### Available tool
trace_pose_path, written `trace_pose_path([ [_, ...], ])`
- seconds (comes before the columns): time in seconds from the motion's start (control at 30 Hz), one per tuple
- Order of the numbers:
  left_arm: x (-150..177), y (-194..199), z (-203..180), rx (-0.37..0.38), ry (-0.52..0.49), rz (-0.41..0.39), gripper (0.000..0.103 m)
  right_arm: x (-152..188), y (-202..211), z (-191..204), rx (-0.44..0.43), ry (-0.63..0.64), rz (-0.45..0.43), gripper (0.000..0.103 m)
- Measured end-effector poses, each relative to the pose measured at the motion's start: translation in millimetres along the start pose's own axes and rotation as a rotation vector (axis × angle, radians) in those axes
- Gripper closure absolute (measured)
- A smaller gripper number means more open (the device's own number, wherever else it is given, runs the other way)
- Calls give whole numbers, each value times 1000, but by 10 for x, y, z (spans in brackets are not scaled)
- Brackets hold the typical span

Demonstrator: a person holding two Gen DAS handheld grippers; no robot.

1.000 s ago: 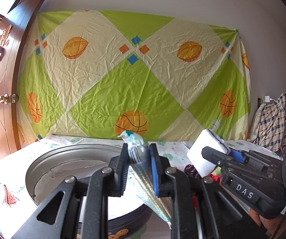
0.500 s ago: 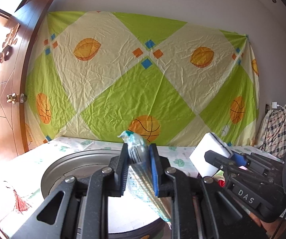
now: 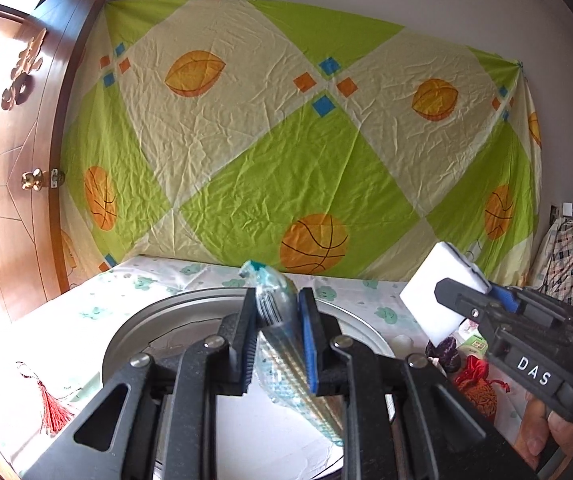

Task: Organize soft objects
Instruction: 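Carry the swab pack with the left tool while the right tool carries the sponge over the tin, then open the left tool dropping the swab pack while the right tool releases the sponge into the tin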

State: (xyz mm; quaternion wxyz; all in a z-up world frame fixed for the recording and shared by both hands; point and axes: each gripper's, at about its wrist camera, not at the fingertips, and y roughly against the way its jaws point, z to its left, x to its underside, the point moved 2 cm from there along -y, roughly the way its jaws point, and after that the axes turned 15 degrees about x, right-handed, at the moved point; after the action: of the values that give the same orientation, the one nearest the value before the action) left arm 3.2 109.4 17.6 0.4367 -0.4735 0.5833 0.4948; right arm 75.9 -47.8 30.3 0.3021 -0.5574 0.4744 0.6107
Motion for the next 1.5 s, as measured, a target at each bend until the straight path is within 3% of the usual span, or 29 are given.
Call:
trace_pose_path([
  [0.53, -66, -337, 473, -21, 57, 130, 86, -118, -616, 336, -63, 58, 144, 74],
  [0.93, -122, -723, 733, 18, 97, 317, 86, -35, -1154, 510, -89, 110, 319, 74],
  [1.37, -183, -858, 879, -76, 28, 411, 85, 8, -1267, 620, -71, 140, 341, 74],
  [1.43, -171, -887, 875, -77, 20, 427, 81, 19, -1282, 625, -76, 142, 348, 73],
  [1.47, -160, -912, 870, -74, 15, 441, 67, 25, -1289, 624, -73, 145, 352, 69],
  [1.5, -145, -937, 855, -76, 5, 458, 39, 29, -1287, 614, -59, 148, 350, 52],
])
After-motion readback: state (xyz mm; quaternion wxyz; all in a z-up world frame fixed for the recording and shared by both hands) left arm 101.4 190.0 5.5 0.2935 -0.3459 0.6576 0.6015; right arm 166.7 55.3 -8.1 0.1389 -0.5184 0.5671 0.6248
